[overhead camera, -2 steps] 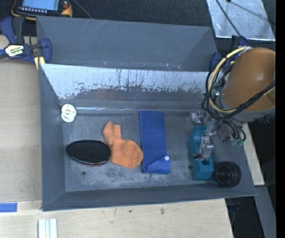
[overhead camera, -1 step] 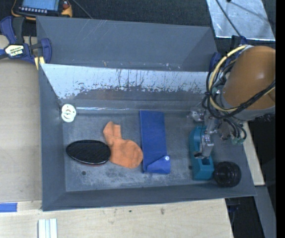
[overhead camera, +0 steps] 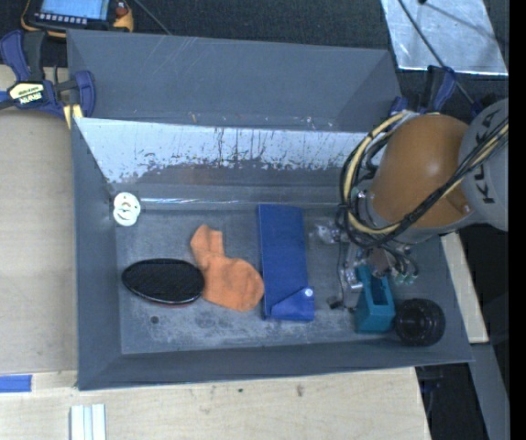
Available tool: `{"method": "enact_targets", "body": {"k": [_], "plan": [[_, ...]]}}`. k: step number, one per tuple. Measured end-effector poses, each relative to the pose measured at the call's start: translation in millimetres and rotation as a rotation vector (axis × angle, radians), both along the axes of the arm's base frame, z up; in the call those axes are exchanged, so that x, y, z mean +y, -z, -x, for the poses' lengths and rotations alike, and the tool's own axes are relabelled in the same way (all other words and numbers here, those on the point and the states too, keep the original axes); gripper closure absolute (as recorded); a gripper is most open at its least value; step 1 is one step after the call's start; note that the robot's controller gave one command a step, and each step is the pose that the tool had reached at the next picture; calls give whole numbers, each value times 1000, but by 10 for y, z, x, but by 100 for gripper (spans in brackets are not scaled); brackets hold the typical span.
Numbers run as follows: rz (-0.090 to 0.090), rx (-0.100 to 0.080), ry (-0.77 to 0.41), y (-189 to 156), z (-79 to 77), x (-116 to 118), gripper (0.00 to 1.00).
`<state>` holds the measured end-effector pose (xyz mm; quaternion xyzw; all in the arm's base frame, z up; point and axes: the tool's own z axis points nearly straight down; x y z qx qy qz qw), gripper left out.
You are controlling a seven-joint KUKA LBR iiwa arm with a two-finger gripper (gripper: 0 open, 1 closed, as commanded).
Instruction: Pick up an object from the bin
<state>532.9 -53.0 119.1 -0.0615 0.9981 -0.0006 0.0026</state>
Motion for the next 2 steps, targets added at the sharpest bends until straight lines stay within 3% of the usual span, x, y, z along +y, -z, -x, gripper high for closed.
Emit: {"method": "enact_targets", "body": {"k": [1, 2], "plan": [[-2, 1, -64, 24, -108, 315, 0], [0, 4, -181, -55, 184, 446, 0]]}}
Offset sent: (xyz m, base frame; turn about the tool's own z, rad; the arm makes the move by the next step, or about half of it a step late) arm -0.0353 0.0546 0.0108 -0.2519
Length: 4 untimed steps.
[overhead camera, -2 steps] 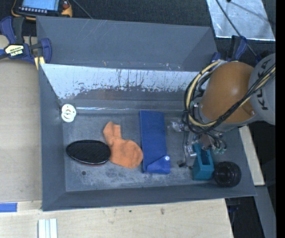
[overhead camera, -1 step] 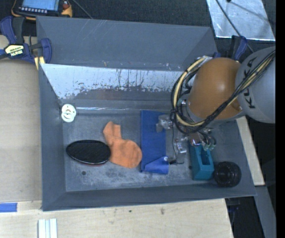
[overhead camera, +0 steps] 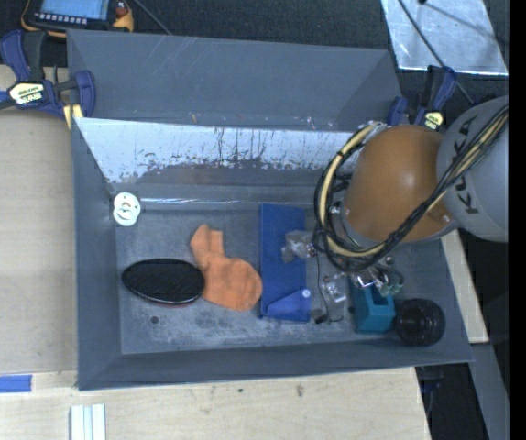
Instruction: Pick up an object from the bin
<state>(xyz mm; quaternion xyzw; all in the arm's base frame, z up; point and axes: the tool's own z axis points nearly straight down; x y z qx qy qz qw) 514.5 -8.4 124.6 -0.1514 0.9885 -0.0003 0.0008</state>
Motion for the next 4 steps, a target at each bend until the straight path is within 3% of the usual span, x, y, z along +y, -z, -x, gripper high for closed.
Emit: {"method": "enact_targets", "body": {"k": [1, 2, 4], "plan": [[0, -7, -277, 457, 174, 171, 0], [3, 9, -290, 664, 171, 173, 100], [2, 5, -291, 605, 156, 175, 100]]}}
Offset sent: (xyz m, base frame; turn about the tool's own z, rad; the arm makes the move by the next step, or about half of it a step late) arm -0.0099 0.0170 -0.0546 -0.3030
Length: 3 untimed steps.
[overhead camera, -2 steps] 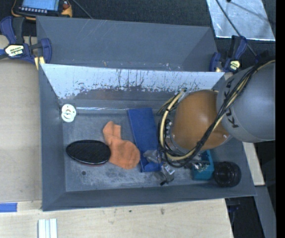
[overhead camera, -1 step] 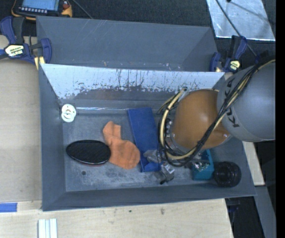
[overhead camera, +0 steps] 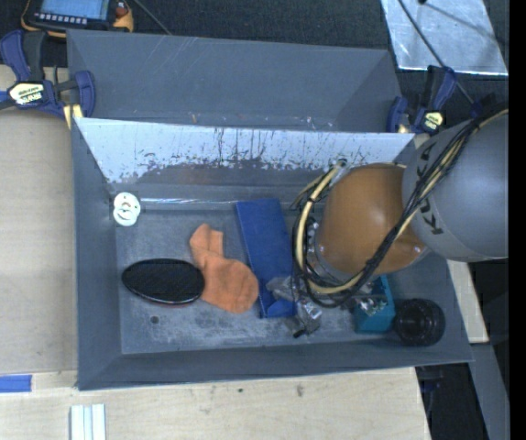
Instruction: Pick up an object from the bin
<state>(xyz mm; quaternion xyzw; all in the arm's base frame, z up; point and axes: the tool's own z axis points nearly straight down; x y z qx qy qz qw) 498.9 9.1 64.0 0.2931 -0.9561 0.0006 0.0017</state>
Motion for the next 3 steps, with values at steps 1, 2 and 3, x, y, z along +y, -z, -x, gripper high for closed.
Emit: {"method": "enact_targets", "body": {"k": [1, 2, 3], "plan": [[-1, -3, 0, -25, -4, 1, 100], [-2, -5, 1, -52, -2, 1, 100], [-2, -7, 1, -88, -4, 0, 100]]}}
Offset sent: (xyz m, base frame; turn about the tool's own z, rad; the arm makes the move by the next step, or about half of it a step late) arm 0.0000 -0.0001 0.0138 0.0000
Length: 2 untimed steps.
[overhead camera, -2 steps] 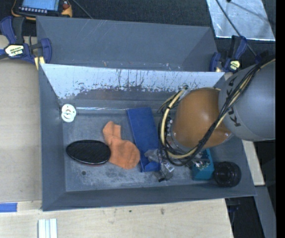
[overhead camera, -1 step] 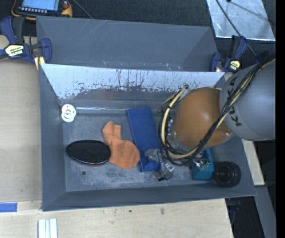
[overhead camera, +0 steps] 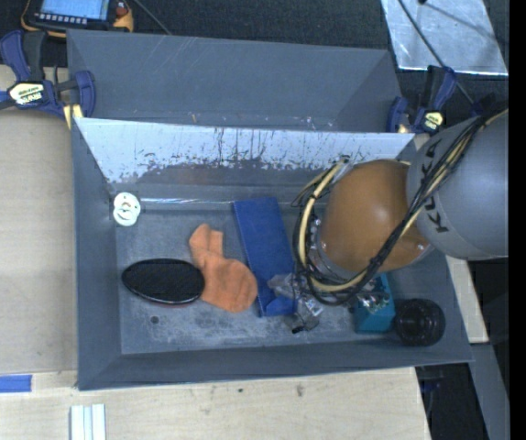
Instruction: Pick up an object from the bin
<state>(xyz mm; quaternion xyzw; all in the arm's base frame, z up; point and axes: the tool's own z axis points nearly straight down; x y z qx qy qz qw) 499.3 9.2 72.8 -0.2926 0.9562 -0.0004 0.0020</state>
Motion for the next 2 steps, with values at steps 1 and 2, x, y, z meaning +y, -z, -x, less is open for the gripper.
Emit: {"method": "enact_targets", "body": {"k": [1, 2], "plan": [[0, -2, 0, -37, -2, 0, 100], [-1, 4, 1, -119, 11, 2, 100]]}}
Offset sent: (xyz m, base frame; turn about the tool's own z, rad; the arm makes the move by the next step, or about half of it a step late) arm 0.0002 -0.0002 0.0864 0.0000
